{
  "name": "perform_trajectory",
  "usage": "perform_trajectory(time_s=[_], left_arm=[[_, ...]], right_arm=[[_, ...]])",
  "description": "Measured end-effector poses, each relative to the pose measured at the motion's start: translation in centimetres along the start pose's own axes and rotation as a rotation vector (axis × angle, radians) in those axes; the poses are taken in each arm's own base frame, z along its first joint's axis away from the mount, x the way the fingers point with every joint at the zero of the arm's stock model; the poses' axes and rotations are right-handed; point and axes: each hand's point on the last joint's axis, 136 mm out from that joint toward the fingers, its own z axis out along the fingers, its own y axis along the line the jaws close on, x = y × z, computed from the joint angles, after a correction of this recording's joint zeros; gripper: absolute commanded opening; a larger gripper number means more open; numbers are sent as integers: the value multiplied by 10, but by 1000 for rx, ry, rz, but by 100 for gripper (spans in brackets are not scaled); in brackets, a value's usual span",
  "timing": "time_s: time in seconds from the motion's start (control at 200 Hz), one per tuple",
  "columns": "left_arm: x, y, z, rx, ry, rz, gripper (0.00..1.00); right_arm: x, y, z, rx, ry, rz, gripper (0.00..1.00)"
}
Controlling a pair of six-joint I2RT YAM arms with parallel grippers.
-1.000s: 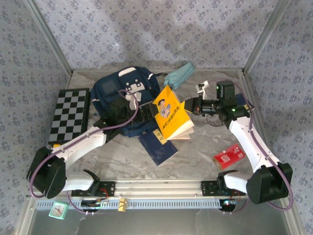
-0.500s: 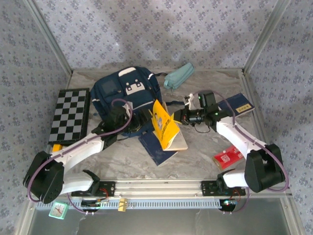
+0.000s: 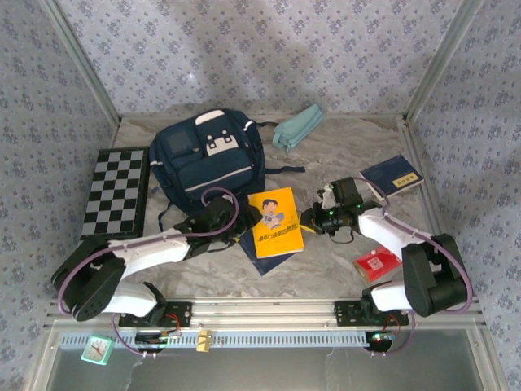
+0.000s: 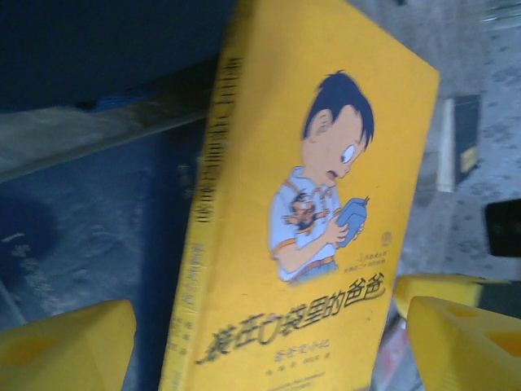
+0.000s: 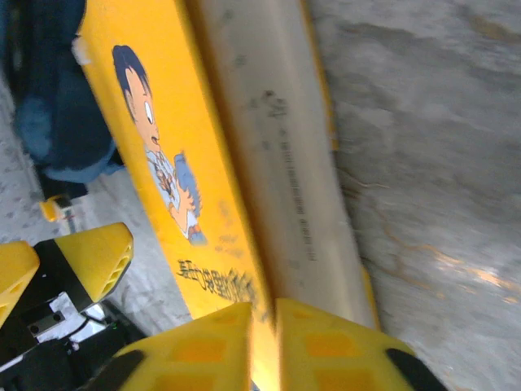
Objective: Pack books, pencil case, and school supplies into a backpack
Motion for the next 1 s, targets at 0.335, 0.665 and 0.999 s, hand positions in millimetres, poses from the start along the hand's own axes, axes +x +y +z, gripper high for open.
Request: perform_trajectory(time_s=[0.335, 0.665, 0.999], left_arm=[[1, 2, 19, -43, 19, 64, 75], [4, 0, 38, -57, 56, 126, 58], [15, -23, 37, 4, 71, 162, 25]], right_arm=[[-2, -17, 13, 55, 37, -13, 47], [-5, -19, 37, 51, 99, -34, 34], [-2, -27, 40, 63, 105, -25, 29]])
